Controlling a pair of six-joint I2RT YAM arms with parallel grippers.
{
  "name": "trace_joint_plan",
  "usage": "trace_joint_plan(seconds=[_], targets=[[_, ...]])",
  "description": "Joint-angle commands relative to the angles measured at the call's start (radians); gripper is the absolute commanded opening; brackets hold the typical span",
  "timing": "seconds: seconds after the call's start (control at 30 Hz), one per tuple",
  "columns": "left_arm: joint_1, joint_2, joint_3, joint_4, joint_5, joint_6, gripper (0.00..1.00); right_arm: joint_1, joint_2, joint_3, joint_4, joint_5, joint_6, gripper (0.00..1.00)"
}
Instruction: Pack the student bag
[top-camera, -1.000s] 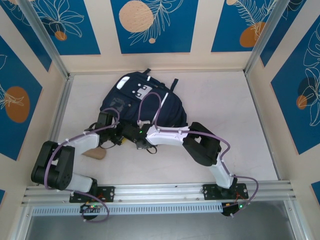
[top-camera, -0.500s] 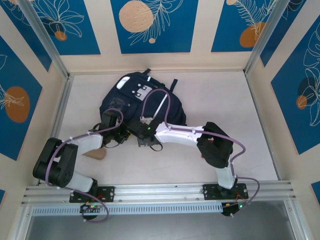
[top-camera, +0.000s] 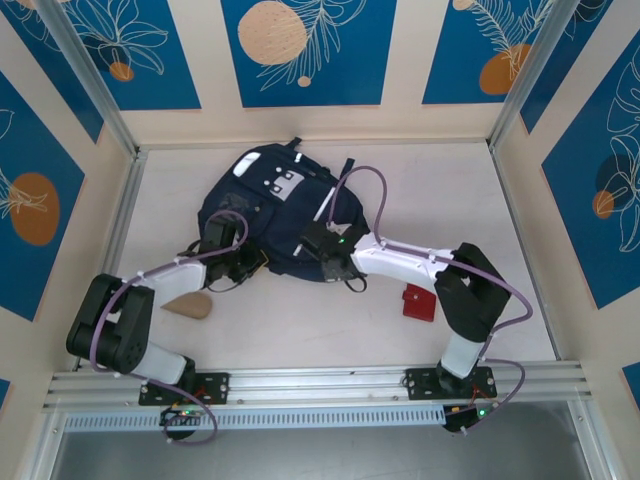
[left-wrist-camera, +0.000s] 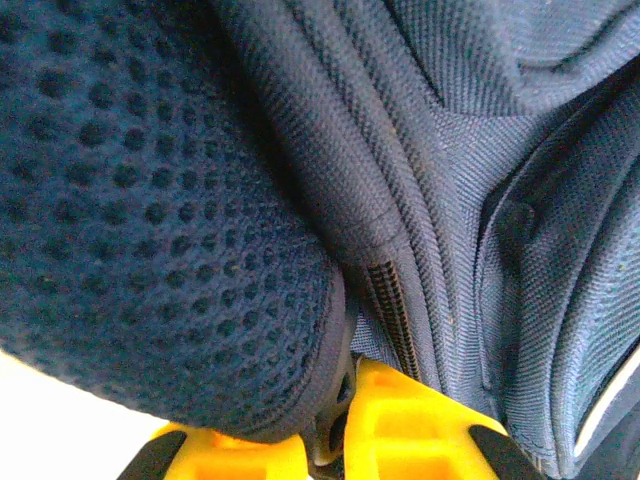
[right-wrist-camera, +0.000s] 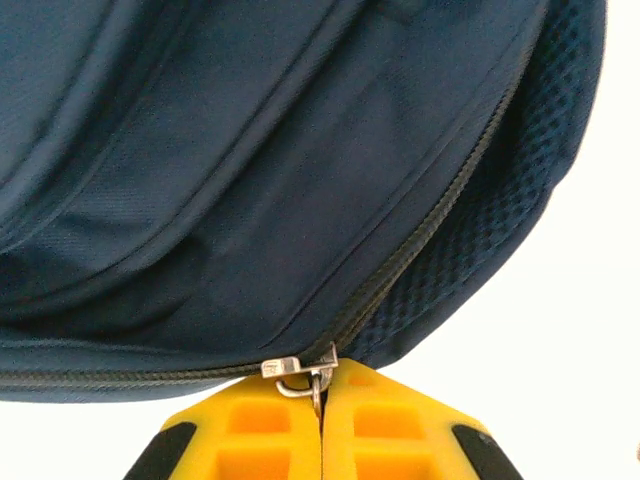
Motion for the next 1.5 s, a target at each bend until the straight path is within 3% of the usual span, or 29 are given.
trace_joint_plan(seconds=[0.0, 0.1, 0.2, 0.37, 0.63, 0.77, 0.87, 0.97, 1.1, 1.23, 1.47], targets=[[0.078, 0.006, 0.051, -0.107, -0.153, 0.107, 0.00, -0.025, -0.037, 0.004, 0.025, -0.018, -0.188, 0.01], [0.115, -0.009, 0.078, -0.177, -0.167, 0.155, 0.05, 0.000, -0.015, 0.048, 0.141, -0.248, -0.310, 0.00], [0.157, -0.042, 0.091, -0.248, -0.171, 0.189, 0.30, 0.018, 0.052, 0.108, 0.251, -0.481, -0.351, 0.00], [0.224, -0.128, 0.095, -0.384, -0.192, 0.222, 0.60, 0.056, 0.215, 0.289, 0.342, -0.643, -0.355, 0.00], [0.253, -0.266, 0.002, -0.364, -0.066, 0.116, 0.68, 0.073, 0.369, 0.500, 0.383, -0.750, -0.317, 0.00], [0.253, -0.248, -0.033, -0.239, 0.041, 0.048, 0.65, 0.086, 0.348, 0.479, 0.376, -0.755, -0.312, 0.00], [0.251, -0.211, -0.041, -0.188, 0.069, 0.023, 0.53, 0.089, 0.318, 0.442, 0.370, -0.747, -0.302, 0.00], [0.250, -0.182, -0.043, -0.219, 0.002, 0.025, 0.32, 0.097, 0.283, 0.406, 0.345, -0.694, -0.302, 0.00], [0.253, -0.156, -0.048, -0.251, -0.114, 0.057, 0.08, 0.088, 0.215, 0.320, 0.257, -0.502, -0.334, 0.00], [0.254, -0.167, -0.028, -0.294, -0.174, 0.099, 0.02, 0.034, 0.119, 0.183, 0.217, -0.351, -0.389, 0.00], [0.253, -0.173, 0.012, -0.290, -0.116, 0.179, 0.00, -0.128, 0.051, 0.072, 0.220, -0.289, -0.417, 0.00]])
